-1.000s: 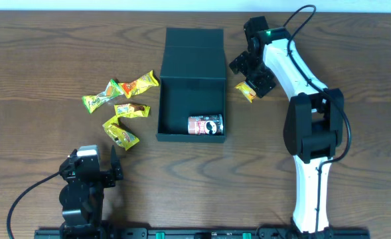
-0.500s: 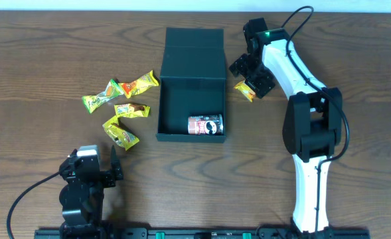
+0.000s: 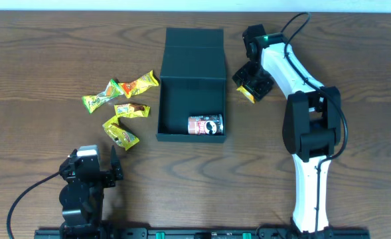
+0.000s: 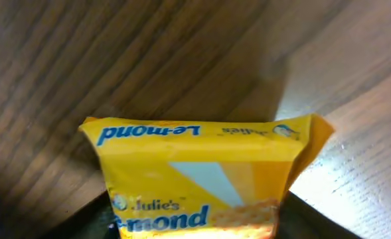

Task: Pack container
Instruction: 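Grasp the yellow Le-mond packet with the right gripper and lift, then carry the packet into the box and lower it beside the can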

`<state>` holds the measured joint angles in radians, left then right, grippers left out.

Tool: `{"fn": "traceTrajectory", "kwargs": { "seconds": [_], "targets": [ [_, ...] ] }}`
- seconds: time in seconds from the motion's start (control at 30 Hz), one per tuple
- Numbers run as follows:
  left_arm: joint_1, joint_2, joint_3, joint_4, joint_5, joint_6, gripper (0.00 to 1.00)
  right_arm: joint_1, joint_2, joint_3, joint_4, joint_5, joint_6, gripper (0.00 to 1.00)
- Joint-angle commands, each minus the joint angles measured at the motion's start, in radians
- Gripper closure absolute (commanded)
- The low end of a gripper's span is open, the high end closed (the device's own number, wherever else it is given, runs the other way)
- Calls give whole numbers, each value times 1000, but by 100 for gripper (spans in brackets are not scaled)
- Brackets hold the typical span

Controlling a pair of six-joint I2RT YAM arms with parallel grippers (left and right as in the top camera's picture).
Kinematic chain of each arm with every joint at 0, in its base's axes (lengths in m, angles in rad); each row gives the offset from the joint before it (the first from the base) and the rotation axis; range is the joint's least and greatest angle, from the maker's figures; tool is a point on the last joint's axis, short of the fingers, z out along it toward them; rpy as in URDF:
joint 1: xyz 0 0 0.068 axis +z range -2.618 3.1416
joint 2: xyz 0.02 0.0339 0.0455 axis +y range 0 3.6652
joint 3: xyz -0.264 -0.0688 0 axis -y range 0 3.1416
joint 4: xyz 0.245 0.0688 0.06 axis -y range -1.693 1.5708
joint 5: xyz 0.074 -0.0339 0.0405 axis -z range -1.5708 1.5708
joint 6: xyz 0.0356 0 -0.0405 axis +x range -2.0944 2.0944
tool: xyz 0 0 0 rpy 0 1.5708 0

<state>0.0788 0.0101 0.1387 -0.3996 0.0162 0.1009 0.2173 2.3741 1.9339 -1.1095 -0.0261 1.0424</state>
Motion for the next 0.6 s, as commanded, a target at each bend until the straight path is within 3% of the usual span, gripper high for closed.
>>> {"fn": "traceTrajectory", "kwargs": {
  "seconds": [0.0,0.37,0.57],
  "targets": [
    [6,-6,-20,-4,0,-15,5,-3,17,-6,1,26,-14,44],
    [6,-6,-20,-4,0,-15,5,-5,16,4,19,29,-154,53],
    [6,-6,-20,-4,0,-15,5,-12,4,159,-20,18,-311,58]
  ]
}}
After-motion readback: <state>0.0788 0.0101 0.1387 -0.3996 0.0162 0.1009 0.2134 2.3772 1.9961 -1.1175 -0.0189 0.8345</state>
